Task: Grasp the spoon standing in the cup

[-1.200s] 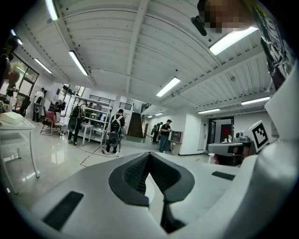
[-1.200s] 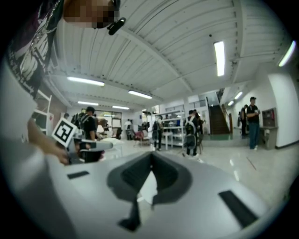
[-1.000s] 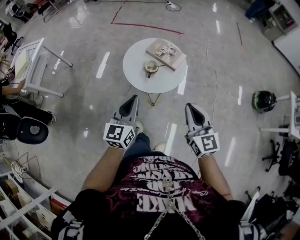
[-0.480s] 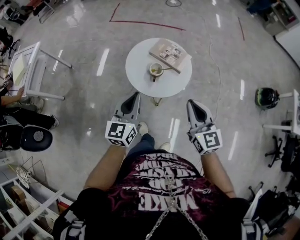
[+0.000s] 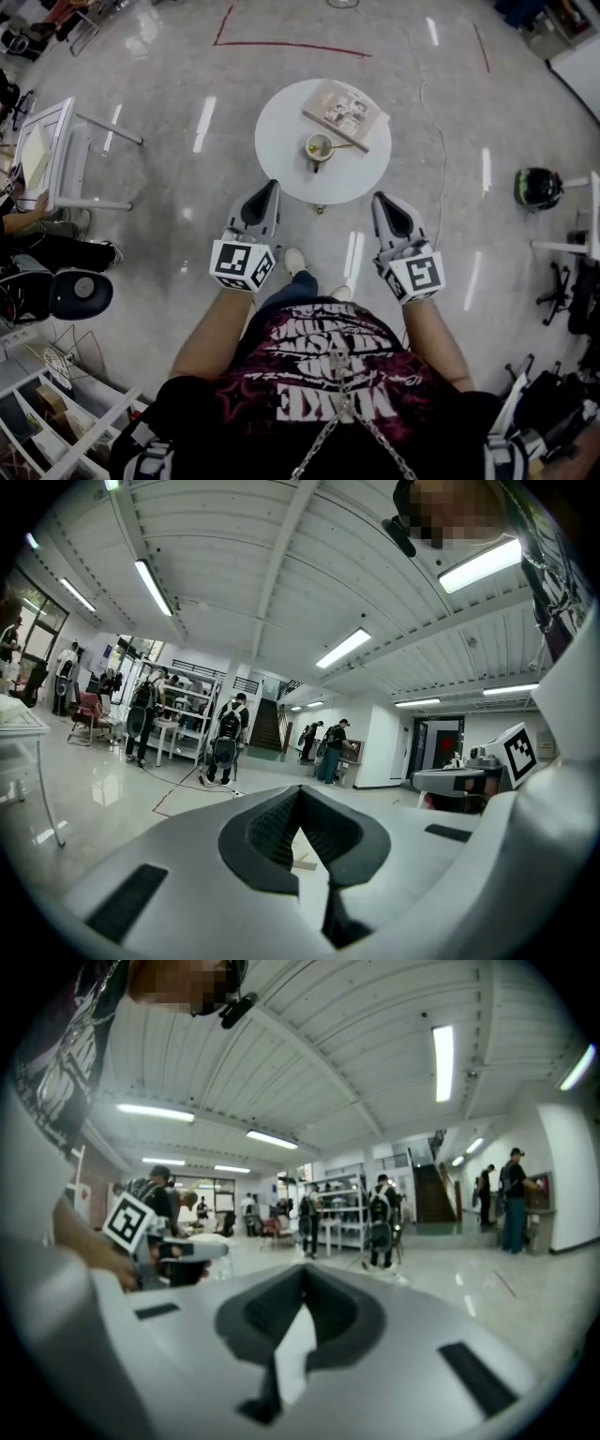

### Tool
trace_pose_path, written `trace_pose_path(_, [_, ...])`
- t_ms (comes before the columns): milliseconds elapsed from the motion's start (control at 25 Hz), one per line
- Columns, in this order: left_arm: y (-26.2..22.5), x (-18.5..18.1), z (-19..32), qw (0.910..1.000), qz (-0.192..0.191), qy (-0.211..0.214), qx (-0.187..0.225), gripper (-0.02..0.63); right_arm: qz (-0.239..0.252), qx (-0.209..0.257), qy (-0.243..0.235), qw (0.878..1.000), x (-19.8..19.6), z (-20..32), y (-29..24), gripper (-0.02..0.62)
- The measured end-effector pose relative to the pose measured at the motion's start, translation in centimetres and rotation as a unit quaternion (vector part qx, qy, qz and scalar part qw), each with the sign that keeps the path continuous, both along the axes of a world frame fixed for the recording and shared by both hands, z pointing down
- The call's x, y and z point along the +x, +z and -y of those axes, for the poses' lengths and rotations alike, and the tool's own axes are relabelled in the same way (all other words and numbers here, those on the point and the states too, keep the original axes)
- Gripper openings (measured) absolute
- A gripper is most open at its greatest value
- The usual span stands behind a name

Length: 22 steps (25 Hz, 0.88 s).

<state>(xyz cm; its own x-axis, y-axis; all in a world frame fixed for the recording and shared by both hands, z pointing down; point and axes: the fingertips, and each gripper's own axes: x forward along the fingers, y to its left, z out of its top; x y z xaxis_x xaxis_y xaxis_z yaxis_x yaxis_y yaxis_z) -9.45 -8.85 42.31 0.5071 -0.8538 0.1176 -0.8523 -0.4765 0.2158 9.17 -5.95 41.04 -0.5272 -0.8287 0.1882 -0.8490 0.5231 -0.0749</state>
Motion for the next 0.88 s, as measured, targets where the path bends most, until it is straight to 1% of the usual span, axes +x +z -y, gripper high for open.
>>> trace_pose_path(400, [0.6,-2.2,2.0,0.9998,-0.015,0.013,-0.001,0.025,-0.018,-0.002,0.015,1.000,-2.1,1.5,0.0,0.031])
trace_pose_path(640, [0.3,-2.6,2.5,0.9990,-0.026,0.035,0.007,0.025,-0.024,0.010,0.022,0.999,-4.0,1.4,-1.1,0.029])
trace_pose_path(880, [0.3,-2.4,2.3,0.9983,-0.035,0.046,0.009,0.025,-0.034,0.011,0.036,0.999,-3.8,0.5,-1.3,0.031])
